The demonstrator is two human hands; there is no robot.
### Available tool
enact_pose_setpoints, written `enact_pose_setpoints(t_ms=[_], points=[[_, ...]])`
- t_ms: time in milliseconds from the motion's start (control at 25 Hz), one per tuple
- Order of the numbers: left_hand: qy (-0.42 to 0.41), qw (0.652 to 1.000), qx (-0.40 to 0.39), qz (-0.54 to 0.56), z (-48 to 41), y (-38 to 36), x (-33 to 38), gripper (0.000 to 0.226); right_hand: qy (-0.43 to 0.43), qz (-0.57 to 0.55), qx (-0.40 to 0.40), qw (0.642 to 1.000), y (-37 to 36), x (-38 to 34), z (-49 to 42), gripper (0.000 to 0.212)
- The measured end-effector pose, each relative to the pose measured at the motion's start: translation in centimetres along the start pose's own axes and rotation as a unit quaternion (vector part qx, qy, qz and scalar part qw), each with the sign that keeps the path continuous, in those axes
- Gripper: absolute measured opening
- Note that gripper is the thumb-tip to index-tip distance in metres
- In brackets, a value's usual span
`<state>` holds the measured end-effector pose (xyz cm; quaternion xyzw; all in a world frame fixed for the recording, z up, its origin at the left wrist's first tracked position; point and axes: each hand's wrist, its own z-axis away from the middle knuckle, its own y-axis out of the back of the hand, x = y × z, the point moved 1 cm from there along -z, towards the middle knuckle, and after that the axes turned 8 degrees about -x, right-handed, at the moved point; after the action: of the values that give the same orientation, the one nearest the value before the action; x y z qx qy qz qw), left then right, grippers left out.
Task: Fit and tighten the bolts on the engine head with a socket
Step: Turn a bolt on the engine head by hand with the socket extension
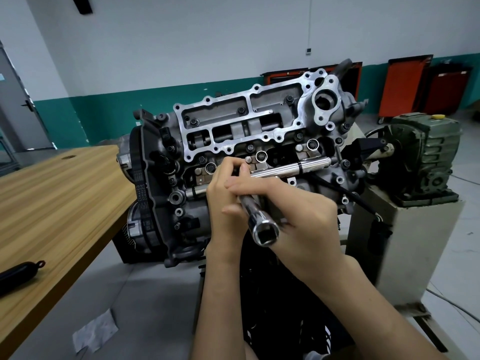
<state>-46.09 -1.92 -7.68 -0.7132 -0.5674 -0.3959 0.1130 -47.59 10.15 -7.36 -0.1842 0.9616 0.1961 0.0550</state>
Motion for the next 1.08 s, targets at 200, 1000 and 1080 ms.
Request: enact_pose_setpoints(t_ms=[200, 1000, 1080], points=[[0.072, 0.992, -0.014, 0.101, -0.4, -0.4, 0.1, 0.018, 0.009, -0.035, -0.013, 0.999, -0.4, -0.5, 0.2, 0.029], [0.071, 0.997, -0.001, 0.004, -1.1, -0.3, 0.4, 0.022, 0.015, -0.019, -0.027, 0.999, -0.1, -0.4, 0.2, 0.030], [0.057, 0.998, -0.007, 0.032, -0.7, -0.5, 0.2, 0.021, 0.020, -0.010, -0.037, 0.999, -0.1, -0.2, 0.0, 0.030]])
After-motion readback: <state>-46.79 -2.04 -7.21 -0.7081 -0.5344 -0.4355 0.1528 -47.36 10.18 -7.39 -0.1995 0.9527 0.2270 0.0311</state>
